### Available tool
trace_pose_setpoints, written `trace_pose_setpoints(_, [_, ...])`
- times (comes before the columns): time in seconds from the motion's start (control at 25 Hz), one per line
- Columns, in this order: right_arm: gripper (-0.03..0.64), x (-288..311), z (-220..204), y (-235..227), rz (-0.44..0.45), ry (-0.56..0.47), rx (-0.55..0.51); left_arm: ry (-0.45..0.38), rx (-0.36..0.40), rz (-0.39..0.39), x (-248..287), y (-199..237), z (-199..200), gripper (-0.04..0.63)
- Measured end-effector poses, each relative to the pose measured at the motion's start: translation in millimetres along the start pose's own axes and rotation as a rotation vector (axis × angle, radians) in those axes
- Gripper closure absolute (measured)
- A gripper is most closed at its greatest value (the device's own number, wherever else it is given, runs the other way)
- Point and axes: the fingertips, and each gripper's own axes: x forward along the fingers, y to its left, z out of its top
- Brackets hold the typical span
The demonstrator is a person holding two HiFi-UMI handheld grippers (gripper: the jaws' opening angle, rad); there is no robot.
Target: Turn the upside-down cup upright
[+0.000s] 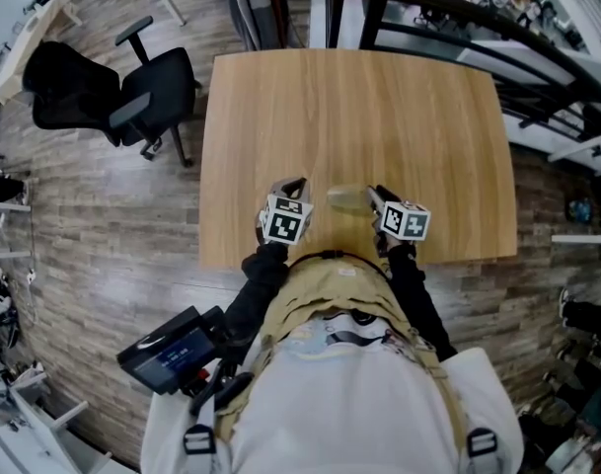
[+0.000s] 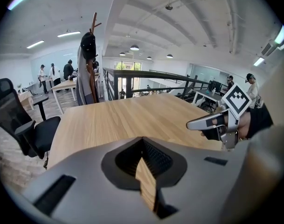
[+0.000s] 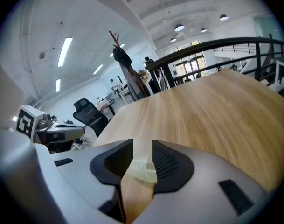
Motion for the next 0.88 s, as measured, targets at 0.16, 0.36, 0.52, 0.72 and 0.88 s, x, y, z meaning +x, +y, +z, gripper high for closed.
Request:
trace_pose_setpoints(0.16, [0.564,-31.5,52.0,32.8,0.013,-0.139,-0.131,-0.095,-0.001,0.014,-17.5,-0.8,32.6,0.594])
trace_pose_setpoints(0.36, [0.595,-70.6,105.4,98.1,0.059,-0.263,-0.272,-0.243,0.001,0.018,-50.9,-3.2,80.7,0.594])
trace_pose_setpoints(0.52, [0.597,-97.7,144.1,144.6,0.074,-0.353,-0.413,-0.361,0.013,0.004,-82.4,-10.1,120.8,0.594])
trace_pose_setpoints(0.72, [0.597,-124.8,172.0,180.7,0.078,-0.442,-0.507,-0.447,0.035,-0.013,-116.1,-21.5,150.4,0.594])
trace_pose_setpoints(0.88, [0.595,-135.9,174.2,191.7,0.075,-0.463,-0.527,-0.523,0.050,-0.008,-133.2,-23.5,163.4,0.594])
